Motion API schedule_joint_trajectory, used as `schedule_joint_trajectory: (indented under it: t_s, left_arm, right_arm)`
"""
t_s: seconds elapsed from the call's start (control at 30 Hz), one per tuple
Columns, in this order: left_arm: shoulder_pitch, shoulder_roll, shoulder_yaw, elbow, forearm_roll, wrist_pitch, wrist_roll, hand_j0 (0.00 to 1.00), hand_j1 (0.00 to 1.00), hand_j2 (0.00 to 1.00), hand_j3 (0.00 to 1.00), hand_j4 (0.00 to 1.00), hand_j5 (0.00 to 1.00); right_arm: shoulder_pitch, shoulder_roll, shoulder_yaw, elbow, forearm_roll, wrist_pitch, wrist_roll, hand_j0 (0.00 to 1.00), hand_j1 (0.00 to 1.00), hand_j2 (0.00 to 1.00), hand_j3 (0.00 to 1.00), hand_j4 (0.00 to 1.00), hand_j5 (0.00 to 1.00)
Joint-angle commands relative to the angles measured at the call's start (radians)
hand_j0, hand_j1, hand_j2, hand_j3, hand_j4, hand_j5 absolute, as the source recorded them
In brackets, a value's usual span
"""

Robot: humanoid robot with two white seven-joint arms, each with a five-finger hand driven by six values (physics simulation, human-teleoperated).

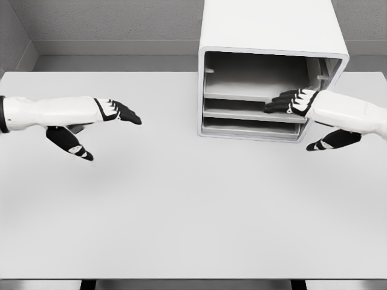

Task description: Slide open multi-storey tabletop storage cabinets and put open load switch and slide close multi-storey tabletop storage cabinets

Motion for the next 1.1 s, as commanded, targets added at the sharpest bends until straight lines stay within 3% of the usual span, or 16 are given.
schedule_joint_trajectory:
  t_s: [0.0, 0.13, 0.2, 0.3, 0.43, 0.53, 0.67, 0.8, 0.97, 1.07]
  left_arm:
    - [-0.002, 0.003, 0.002, 0.0, -0.123, 0.002, 0.014, 1.0, 1.0, 1.0, 1.0, 1.0, 1.0]
    - [-0.012, 0.007, 0.002, 0.014, -0.145, 0.002, 0.014, 1.0, 1.0, 1.0, 1.0, 1.0, 1.0]
    - [-0.011, 0.018, -0.004, 0.045, -0.131, 0.002, 0.015, 1.0, 1.0, 1.0, 1.0, 1.0, 1.0]
    - [-0.012, 0.015, -0.005, 0.098, -0.117, 0.002, 0.011, 1.0, 1.0, 1.0, 1.0, 1.0, 1.0]
    - [-0.02, 0.01, 0.01, 0.115, -0.119, 0.002, -0.036, 1.0, 1.0, 1.0, 1.0, 1.0, 1.0]
    - [-0.038, 0.007, 0.01, 0.118, -0.123, 0.002, -0.036, 1.0, 1.0, 1.0, 1.0, 1.0, 1.0]
    - [-0.052, -0.037, 0.001, 0.204, -0.131, 0.002, -0.036, 1.0, 1.0, 1.0, 1.0, 1.0, 1.0]
    - [-0.049, -0.071, -0.007, 0.285, -0.156, 0.002, -0.036, 1.0, 1.0, 1.0, 1.0, 1.0, 1.0]
    - [-0.037, -0.065, -0.009, 0.325, -0.162, 0.002, -0.036, 1.0, 1.0, 1.0, 1.0, 1.0, 1.0]
    - [-0.038, -0.066, -0.007, 0.361, -0.165, 0.002, -0.036, 1.0, 1.0, 1.0, 1.0, 1.0, 1.0]
  right_arm:
    - [0.0, 0.002, 0.011, -0.001, -0.006, 0.002, -0.002, 1.0, 1.0, 1.0, 1.0, 1.0, 1.0]
    - [-0.049, 0.01, 0.045, 0.001, -0.009, 0.002, -0.013, 1.0, 1.0, 1.0, 1.0, 1.0, 1.0]
    - [-0.152, 0.041, 0.185, 0.004, -0.01, 0.002, -0.011, 1.0, 1.0, 1.0, 1.0, 1.0, 1.0]
    - [-0.242, 0.048, 0.313, 0.006, -0.01, 0.002, -0.011, 1.0, 1.0, 1.0, 1.0, 1.0, 1.0]
    - [-0.324, 0.059, 0.412, 0.016, -0.015, 0.002, -0.016, 1.0, 1.0, 1.0, 1.0, 1.0, 1.0]
    - [-0.331, 0.048, 0.409, 0.038, -0.029, 0.002, -0.072, 1.0, 1.0, 1.0, 1.0, 1.0, 1.0]
    - [-0.347, 0.027, 0.401, 0.073, -0.035, 0.002, -0.091, 1.0, 1.0, 1.0, 1.0, 1.0, 1.0]
    - [-0.331, -0.013, 0.356, 0.056, -0.073, 0.002, -0.089, 1.0, 1.0, 1.0, 1.0, 1.0, 1.0]
    - [-0.428, -0.013, 0.51, 0.053, -0.075, 0.002, -0.089, 1.0, 1.0, 1.0, 1.0, 1.0, 1.0]
    - [-0.43, 0.001, 0.511, 0.055, -0.078, 0.002, -0.089, 1.0, 1.0, 1.0, 1.0, 1.0, 1.0]
